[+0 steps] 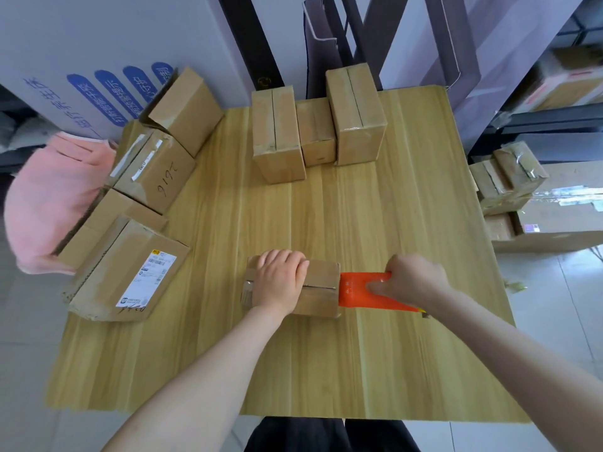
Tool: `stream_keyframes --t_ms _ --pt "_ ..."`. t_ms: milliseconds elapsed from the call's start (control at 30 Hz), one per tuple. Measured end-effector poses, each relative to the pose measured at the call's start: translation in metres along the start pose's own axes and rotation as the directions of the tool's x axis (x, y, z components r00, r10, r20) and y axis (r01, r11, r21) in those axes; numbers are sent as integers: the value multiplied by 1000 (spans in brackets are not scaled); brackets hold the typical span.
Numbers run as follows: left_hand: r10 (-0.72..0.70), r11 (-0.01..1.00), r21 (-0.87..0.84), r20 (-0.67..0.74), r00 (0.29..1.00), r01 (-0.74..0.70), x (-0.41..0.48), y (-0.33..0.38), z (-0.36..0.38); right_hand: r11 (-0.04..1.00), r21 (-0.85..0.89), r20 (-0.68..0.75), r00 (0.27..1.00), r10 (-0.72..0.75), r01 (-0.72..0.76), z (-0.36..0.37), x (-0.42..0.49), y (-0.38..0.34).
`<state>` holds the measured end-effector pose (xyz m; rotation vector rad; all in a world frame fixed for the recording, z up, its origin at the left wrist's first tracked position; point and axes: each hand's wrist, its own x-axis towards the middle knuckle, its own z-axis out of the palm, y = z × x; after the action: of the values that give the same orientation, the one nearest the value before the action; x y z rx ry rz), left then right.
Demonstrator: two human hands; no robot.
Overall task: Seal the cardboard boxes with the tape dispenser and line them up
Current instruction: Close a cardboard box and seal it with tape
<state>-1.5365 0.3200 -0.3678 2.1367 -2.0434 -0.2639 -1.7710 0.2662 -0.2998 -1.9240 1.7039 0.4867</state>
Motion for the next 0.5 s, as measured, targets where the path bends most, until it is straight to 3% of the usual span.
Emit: stream_keyframes --t_ms 267,400,500 --pt "20 999 -35 -7 1000 -20 -2 0 0 976 100 79 979 186 -194 -7 9 -11" --pt "74 994 -79 15 997 -72 -4 -5 -2 923 242 -13 950 311 -299 17 -8 -10" --pt "58 997 -59 77 995 -53 -5 -5 -8 887 371 -113 935 336 -274 23 -29 -6"
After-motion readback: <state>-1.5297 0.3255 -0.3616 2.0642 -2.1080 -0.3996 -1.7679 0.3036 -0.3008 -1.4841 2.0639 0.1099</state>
